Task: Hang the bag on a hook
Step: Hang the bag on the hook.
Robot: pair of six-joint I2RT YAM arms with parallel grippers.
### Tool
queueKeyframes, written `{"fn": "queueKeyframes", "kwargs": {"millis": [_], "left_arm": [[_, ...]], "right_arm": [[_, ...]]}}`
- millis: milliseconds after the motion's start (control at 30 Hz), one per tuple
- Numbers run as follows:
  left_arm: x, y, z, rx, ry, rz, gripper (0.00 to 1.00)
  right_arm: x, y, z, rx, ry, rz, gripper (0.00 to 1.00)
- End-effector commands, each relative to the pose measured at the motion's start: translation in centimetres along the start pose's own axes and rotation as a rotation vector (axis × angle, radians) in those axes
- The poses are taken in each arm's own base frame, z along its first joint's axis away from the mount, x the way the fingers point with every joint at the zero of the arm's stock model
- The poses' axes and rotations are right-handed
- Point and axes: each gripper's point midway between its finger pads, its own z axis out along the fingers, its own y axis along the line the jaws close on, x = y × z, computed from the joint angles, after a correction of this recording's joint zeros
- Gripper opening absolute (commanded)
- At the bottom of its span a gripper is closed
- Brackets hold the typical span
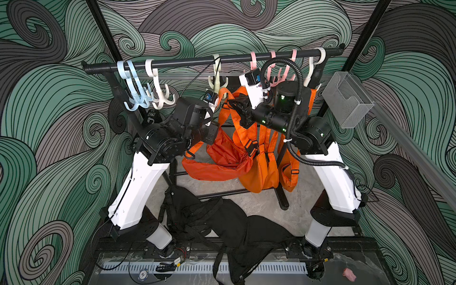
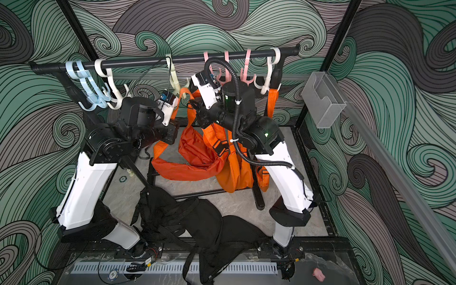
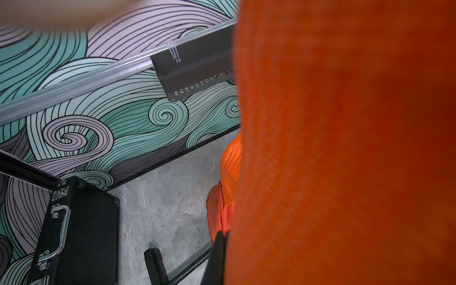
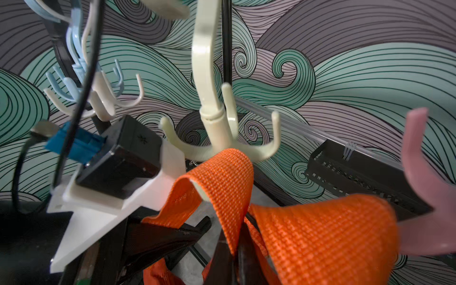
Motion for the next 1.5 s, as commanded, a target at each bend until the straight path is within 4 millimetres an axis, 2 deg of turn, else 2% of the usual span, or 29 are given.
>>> {"fn": "queueKeyframes", "kwargs": {"millis": [0,133,300,400,567,767,800,833,933,1100,1233,1300,1367,1467], "left_arm": [[-0.1,0.4,-0.6,-0.001,-0.017,-0.019,0.00],[0.2,0.3,-0.4,0.005,-0.010,-0.018,0.00],[0.2,-0.3,-0.2,0.034,-0.014,-0.018,0.00],[0.0,-0.8,-0.1,0.062,-0.019,-0.020,0.08],[-0.2,-1.4,-0.6,0.097,-0.032,-0.027,0.39],[-0.2,-1.2,-1.8,0.101,-0.061,-0.023,0.84],[-0.1,-1.2,-1.8,0.100,-0.070,-0.015,0.94],[0.0,-0.9,-1.8,0.086,-0.078,-0.016,0.98],[0.3,-0.2,-2.5,0.057,-0.122,0.010,0.99],[0.8,0.0,-2.9,0.048,-0.235,0.054,0.99],[1.4,0.4,-3.6,0.034,-0.309,0.065,0.99],[1.8,0.6,-4.3,0.032,-0.360,0.054,0.98],[1.9,1.6,-5.2,-0.009,-0.411,0.033,0.99],[2.1,3.8,-6.9,-0.106,-0.455,0.027,0.99]], "right_arm": [[-0.6,0.2,-1.5,-0.009,-0.016,0.029,0.00],[0.0,-0.5,-2.1,0.032,-0.001,0.035,0.00],[0.9,-2.3,-3.4,0.130,0.006,0.034,0.00],[1.5,-3.3,-4.2,0.170,0.012,0.043,0.00],[1.9,-4.1,-5.1,0.186,0.000,0.061,0.00],[2.4,-3.8,-5.3,0.163,0.016,0.063,0.01],[2.2,-3.7,-5.6,0.163,0.010,0.066,0.05],[2.1,-3.6,-5.8,0.158,0.002,0.067,0.09],[1.4,-3.7,-7.0,0.167,-0.033,0.057,0.23],[0.4,-3.4,-9.1,0.159,-0.084,0.031,0.61],[0.6,-2.8,-10.6,0.137,-0.120,0.024,0.71],[1.7,-1.9,-10.8,0.102,-0.105,0.009,0.73],[3.3,-1.0,-10.8,0.076,-0.068,-0.016,0.74],[7.4,1.4,-10.1,0.023,0.013,-0.076,0.78]]}}
